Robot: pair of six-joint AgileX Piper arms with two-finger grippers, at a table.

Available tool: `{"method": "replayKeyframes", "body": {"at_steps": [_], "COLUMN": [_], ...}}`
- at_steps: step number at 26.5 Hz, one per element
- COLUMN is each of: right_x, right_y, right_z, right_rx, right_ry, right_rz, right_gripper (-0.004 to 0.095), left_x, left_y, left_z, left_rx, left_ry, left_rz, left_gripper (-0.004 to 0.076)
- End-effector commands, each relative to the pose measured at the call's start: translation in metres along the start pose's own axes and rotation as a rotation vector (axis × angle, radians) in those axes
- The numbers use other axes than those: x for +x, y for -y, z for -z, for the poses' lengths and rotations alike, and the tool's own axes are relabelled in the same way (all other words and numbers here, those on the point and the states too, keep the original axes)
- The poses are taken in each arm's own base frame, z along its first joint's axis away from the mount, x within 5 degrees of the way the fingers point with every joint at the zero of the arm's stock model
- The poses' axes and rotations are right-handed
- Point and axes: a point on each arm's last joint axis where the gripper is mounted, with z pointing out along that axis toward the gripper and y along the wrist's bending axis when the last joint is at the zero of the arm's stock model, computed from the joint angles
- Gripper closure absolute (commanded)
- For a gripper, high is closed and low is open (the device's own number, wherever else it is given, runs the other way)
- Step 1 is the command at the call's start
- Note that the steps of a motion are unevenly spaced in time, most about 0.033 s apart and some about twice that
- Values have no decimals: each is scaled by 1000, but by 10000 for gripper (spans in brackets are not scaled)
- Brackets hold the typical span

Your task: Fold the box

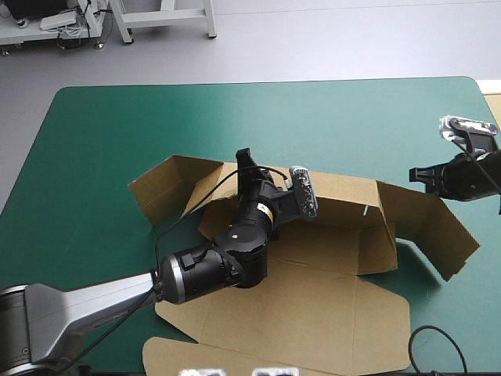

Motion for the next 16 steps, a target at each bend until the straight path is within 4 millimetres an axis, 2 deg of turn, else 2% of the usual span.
{"method": "replayKeyframes", "body": {"at_steps": [1,6,11,13,16], "right_x": [-9,-6,-9,-3,25], "right_y": [14,43,51,53,51], "right_z": [4,-3,-9,-17,-47], "right_rx": [-21,-74,-246,-254,-356], "right_ry": [55,3,45,15,-64], "right_rz": [-28,-90,-163,-159,-195], "right_gripper": [926,926,927,927,926], "left_x": [0,0,0,0,-1], "left_y": [-21,-21,-21,-21,-21], "left_z": [14,14,14,14,14], "left_rx": [-54,-54,-54,-60,-60], "left_ry": [30,30,30,30,31], "left_rz": [57,57,57,53,53], "left_gripper": [733,733,733,733,733]}}
